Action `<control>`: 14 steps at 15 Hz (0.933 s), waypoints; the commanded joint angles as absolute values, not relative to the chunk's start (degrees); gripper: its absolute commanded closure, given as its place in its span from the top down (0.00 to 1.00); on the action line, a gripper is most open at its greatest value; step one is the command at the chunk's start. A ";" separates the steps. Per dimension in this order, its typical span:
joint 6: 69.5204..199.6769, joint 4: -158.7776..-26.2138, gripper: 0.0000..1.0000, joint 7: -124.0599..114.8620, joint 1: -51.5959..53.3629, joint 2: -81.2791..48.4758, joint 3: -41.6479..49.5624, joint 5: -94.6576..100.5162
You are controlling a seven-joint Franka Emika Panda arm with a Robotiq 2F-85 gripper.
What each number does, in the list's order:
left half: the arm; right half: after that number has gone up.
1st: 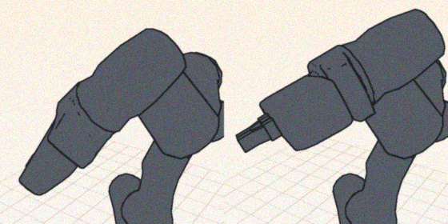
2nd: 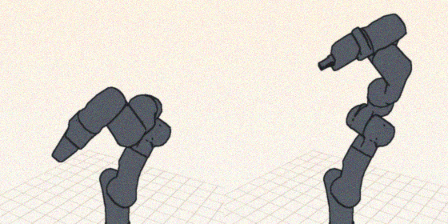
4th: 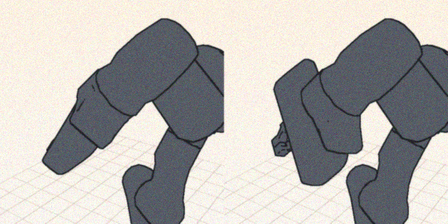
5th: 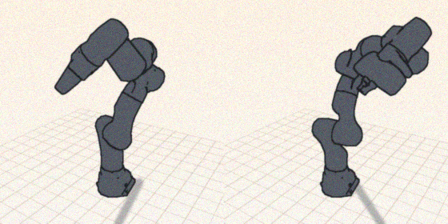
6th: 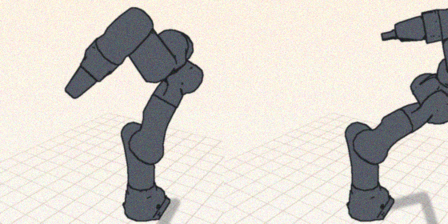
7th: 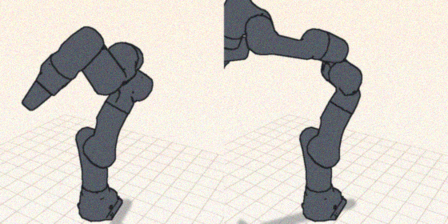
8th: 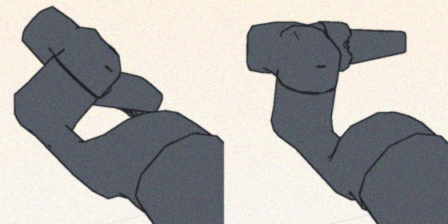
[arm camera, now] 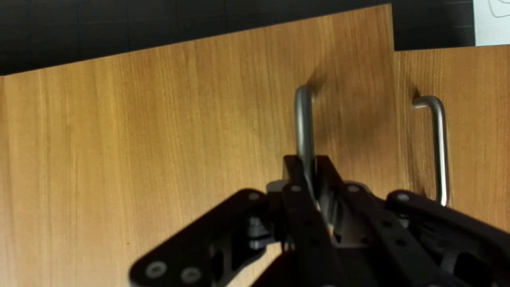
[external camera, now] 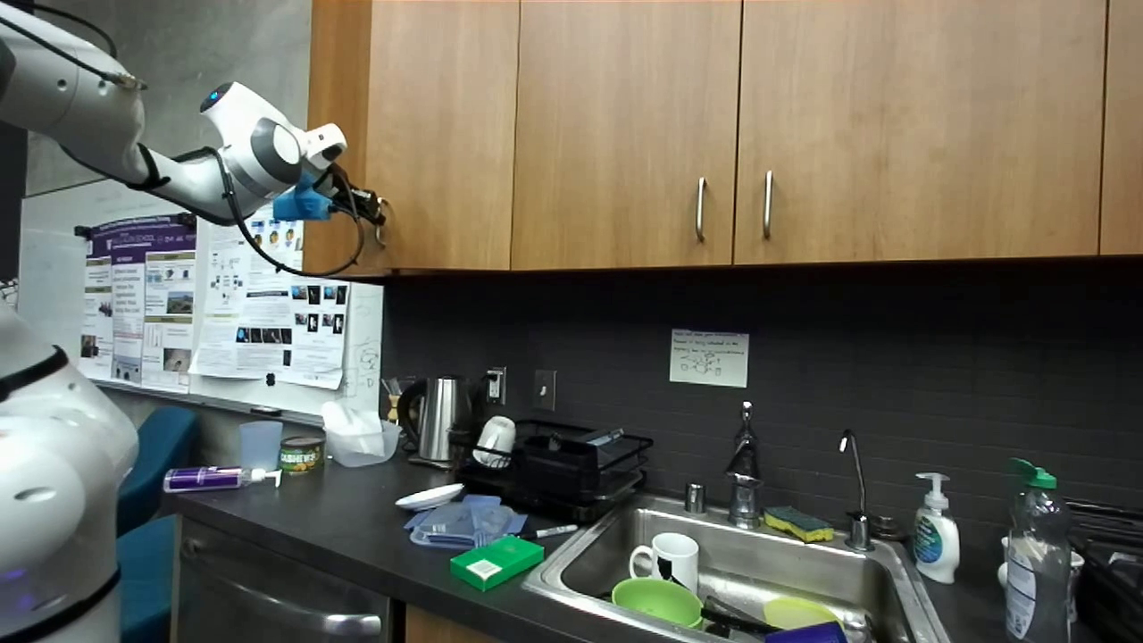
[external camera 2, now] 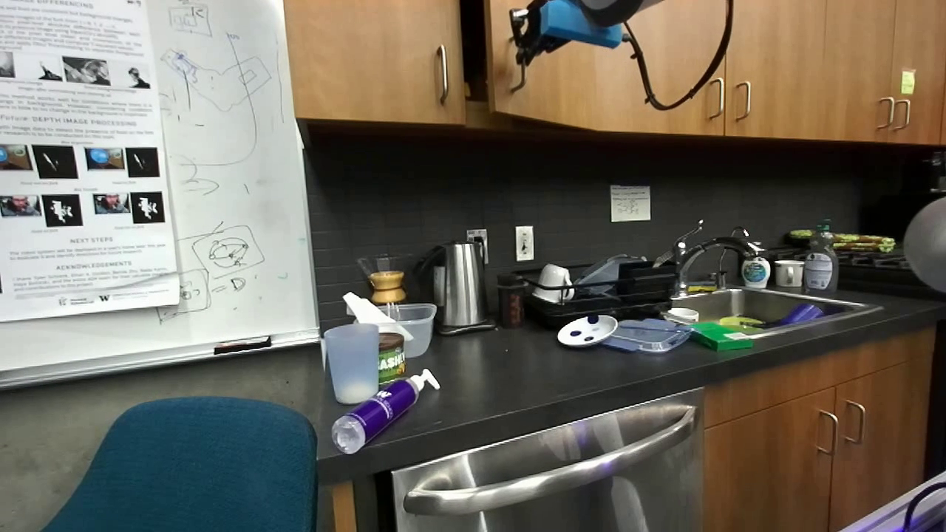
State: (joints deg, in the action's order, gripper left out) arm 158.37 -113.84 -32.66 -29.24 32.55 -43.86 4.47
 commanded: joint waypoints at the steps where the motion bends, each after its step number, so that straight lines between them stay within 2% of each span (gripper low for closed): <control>1: 156.82 -115.75 0.03 -33.94 -25.55 36.73 -35.62 5.52; 14: 150.34 -118.86 0.03 -33.52 -17.30 40.07 -25.86 5.80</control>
